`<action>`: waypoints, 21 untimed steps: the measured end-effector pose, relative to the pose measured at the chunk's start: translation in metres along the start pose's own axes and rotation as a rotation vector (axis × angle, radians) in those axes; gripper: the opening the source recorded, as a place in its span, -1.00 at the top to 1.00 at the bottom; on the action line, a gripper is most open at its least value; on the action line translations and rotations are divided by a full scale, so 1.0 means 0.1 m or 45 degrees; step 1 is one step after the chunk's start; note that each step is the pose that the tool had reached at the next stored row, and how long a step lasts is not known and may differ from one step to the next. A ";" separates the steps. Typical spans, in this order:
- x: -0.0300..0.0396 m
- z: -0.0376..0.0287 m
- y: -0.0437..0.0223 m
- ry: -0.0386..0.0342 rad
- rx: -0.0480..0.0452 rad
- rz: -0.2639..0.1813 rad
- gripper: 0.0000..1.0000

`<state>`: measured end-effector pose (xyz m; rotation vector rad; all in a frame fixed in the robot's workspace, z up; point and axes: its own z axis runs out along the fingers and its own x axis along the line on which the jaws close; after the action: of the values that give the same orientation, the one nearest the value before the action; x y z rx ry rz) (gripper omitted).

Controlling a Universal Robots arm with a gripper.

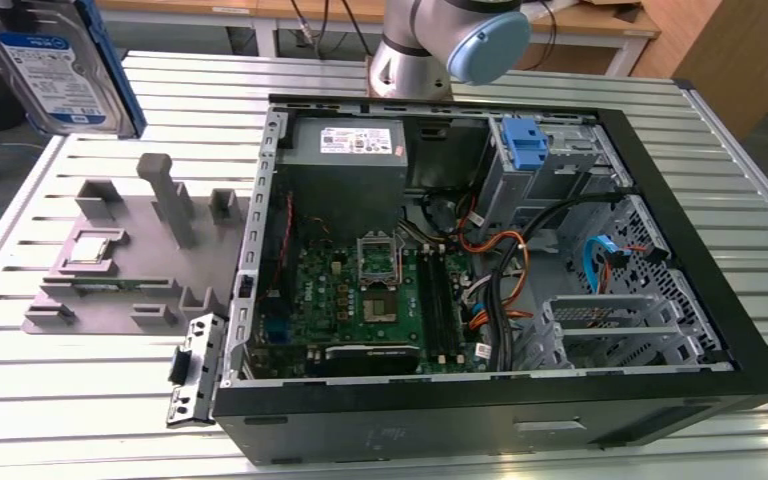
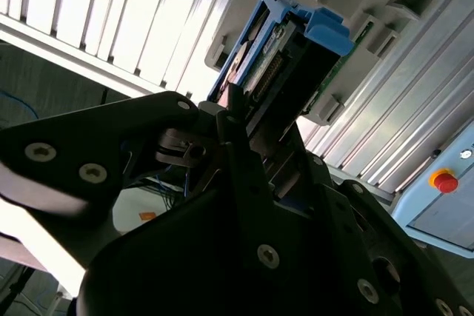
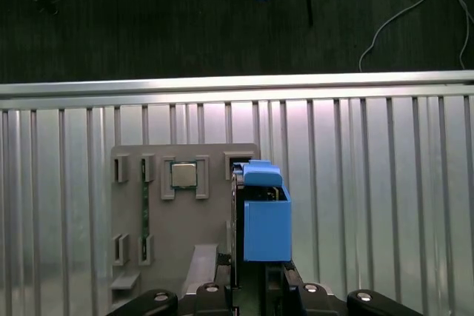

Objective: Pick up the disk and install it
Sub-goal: 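Pick up the disk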

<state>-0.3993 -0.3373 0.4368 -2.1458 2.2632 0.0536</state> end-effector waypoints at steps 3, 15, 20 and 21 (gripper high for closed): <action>-0.001 -0.031 0.000 -0.0001 0.000 0.000 0.30; -0.002 -0.065 0.001 0.0000 0.000 0.000 0.30; -0.003 -0.082 0.001 0.0001 0.000 0.000 0.30; -0.003 -0.089 0.001 0.0000 0.000 0.000 0.30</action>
<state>-0.3993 -0.3373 0.4457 -2.1458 2.2631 0.0536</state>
